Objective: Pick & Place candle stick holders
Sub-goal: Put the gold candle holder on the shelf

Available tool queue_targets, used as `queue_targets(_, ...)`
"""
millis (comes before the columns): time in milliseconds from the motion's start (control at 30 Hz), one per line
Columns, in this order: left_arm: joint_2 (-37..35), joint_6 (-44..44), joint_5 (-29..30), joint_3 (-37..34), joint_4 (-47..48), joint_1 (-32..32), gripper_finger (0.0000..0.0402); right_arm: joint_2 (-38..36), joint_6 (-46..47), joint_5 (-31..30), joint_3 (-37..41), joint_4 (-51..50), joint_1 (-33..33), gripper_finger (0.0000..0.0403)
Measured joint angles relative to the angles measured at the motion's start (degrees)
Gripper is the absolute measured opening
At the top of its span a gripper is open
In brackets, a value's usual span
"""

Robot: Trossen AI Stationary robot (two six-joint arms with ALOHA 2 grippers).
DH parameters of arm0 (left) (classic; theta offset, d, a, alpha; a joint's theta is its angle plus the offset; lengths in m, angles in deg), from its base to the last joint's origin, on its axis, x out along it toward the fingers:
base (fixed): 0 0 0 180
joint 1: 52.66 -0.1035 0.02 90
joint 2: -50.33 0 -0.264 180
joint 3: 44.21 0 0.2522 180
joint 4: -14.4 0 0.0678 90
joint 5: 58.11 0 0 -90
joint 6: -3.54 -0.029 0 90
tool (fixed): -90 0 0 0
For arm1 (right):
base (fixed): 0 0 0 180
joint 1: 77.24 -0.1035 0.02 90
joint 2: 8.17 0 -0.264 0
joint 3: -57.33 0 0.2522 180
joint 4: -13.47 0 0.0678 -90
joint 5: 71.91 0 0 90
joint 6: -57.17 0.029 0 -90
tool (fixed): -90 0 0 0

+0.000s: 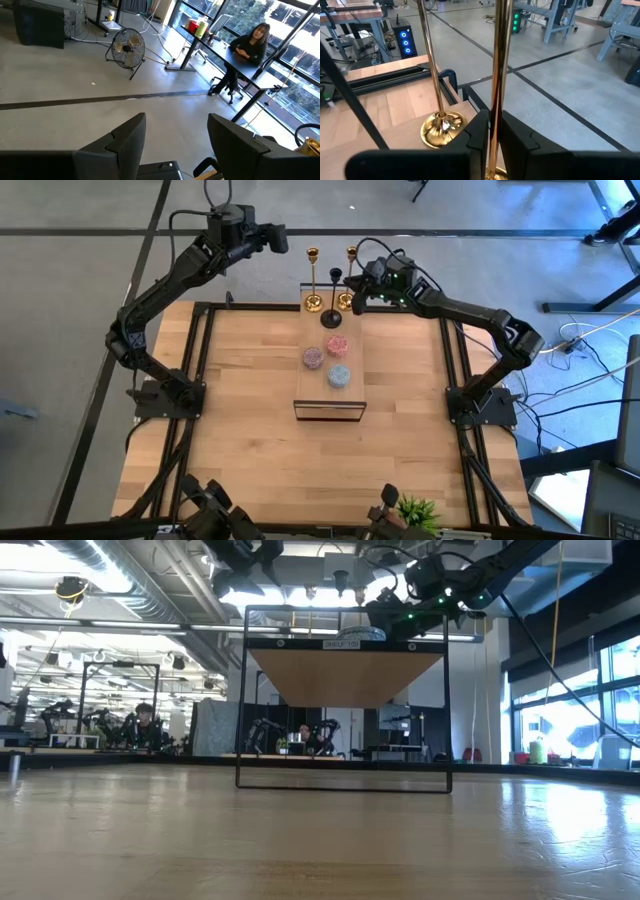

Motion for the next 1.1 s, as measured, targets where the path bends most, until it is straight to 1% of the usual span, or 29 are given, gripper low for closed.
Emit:
queue_targets(433, 0.0, 0.9, 0.0, 0.0, 0.0, 0.1, 0.021, -0.1, -0.2, -1.2, 0.0, -0.8, -1.0, 0.0048)
queue_targets(633, 0.0, 1.3, 0.0, 0.0, 0.0, 0.6, 0.021, -1.6, -0.9, -3.0, 0.0, -2.8, -1.0, 0.0048)
queue_targets(800, 0.0, 1.4, 0.0, 0.0, -0.1, 0.6, 0.021, -3.1, -1.6, -3.1, 0.0, -3.6, -1.0, 0.0048)
queue_targets(1100, 0.0, 2.0, 0.0, 0.0, -0.6, 0.6, 0.021, -3.2, -1.7, -2.8, 0.0, -6.2, -1.3, 0.0048)
